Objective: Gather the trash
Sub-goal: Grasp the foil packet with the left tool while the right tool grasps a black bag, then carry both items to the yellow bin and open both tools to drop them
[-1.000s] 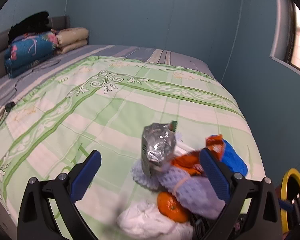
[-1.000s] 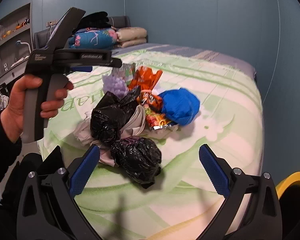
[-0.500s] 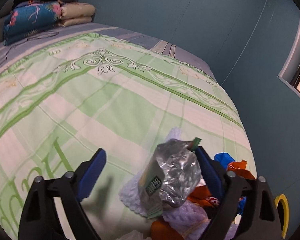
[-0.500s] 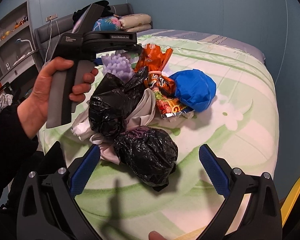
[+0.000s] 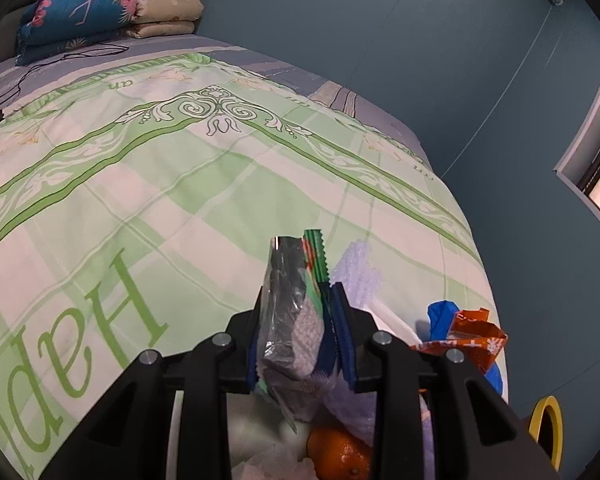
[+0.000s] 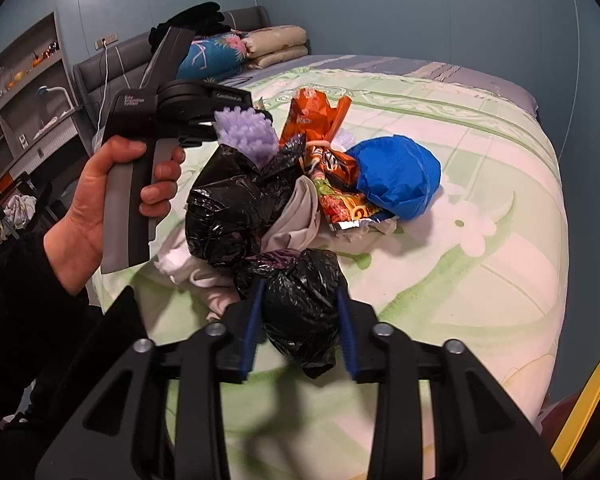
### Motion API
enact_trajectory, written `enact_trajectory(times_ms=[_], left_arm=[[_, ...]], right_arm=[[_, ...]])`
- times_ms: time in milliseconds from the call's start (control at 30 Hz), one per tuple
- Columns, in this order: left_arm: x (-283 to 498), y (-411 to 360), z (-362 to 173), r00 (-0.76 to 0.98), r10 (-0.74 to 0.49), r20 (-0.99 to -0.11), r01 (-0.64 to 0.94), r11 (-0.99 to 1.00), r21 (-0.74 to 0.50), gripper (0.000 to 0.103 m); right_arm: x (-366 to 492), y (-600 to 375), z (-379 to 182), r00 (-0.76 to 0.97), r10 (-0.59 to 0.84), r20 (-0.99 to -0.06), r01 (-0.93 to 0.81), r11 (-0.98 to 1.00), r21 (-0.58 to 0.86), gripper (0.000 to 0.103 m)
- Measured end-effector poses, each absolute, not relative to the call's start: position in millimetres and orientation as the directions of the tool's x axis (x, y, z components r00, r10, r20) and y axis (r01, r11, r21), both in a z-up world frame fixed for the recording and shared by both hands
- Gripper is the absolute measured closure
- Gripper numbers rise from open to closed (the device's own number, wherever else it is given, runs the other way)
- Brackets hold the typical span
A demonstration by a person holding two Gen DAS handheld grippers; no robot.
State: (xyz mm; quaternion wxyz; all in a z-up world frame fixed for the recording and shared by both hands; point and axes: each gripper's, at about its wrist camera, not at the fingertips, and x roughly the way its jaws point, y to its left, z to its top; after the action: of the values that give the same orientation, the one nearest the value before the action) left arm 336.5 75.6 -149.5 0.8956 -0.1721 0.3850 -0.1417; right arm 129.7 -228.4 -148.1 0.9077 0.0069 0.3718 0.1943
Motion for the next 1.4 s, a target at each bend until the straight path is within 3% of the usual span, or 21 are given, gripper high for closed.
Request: enact_trajectory(times_ms=[267,767,1033,1400], left_arm=[[312.8,96.6,-126.0,0.707,-0.383,-0.595,0.109,0.889,-0.444,0.075],[224.7,106.6,-64.3,0.807,-0.298,-0.509,0.103,0.921,-0.376,0.075],[186.6,84.7,-56.4,0.796,-0.375,-0.475,0.174,0.893,-0.414,0.075],[161.5,-4.0,-38.1,0.707,-0.520,-0.479,0.377,0.851,-0.365,0.075]], right_arm=[[113.6,-227.3,-121.5,0.689,0.399,-0.605,-0.375,0.911,0.173,0.077],[66.9,-248.0,-72.5,0.776,0.379,-0.505,-0.356,0.923,0.146,0.077],[51.0,-276.3,-58.6,0.805,0.330,-0.492,-0.305,0.943,0.133,0.077],[27.4,-332.4,-23.1,0.864,0.214,-0.456,-0.183,0.977,0.112,0.077]])
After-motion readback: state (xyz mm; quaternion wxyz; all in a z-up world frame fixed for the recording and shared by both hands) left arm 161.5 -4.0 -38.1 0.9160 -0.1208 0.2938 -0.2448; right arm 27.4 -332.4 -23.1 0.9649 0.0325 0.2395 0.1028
